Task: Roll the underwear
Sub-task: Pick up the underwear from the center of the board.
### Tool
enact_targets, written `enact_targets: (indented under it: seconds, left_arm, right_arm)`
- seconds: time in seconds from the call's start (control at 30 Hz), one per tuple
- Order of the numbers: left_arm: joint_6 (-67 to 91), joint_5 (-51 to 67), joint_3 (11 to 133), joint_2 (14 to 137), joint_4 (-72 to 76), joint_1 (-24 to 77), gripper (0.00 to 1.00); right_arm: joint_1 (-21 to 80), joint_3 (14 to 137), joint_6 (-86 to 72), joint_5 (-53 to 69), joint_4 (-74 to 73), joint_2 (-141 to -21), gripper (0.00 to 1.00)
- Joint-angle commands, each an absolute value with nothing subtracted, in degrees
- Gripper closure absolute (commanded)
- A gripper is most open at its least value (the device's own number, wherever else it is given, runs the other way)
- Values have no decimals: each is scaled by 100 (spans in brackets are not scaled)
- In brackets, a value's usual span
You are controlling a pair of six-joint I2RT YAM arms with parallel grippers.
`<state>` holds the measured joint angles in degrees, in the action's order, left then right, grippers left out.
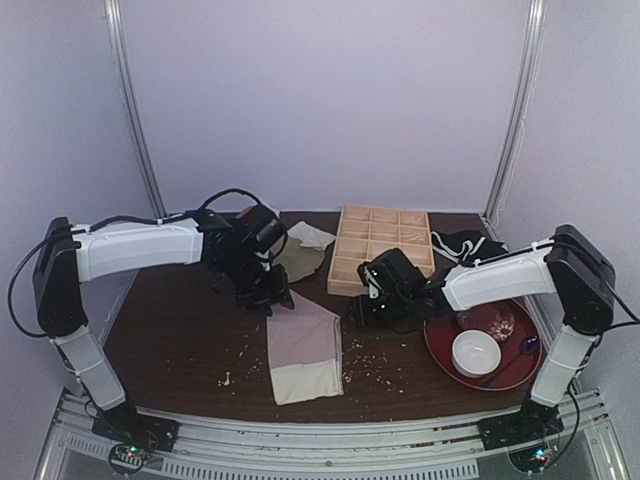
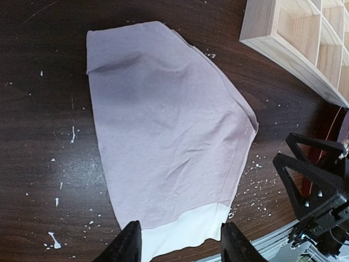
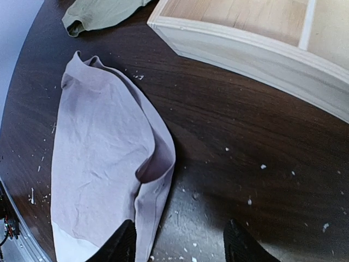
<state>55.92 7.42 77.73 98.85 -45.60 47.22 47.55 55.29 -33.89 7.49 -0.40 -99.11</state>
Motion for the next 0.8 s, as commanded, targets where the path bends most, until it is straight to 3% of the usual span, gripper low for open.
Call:
enact_targets:
  seconds: [0.0,0.53,0.77]
  left_arm:
    - [5733,572,7721,9706,-4590,4760,50]
    - [5820,490,7553,9648,-4657,4798,49]
    - [5777,523,7602,9695,-4653,4808,50]
  right_arm:
    - [4551,5963,-3357,1510,50,-10469,46]
    - [4517,6255,-3584,2028,189,-11016,47]
    - [4510,6450,-3508,1940,-43,-11191,65]
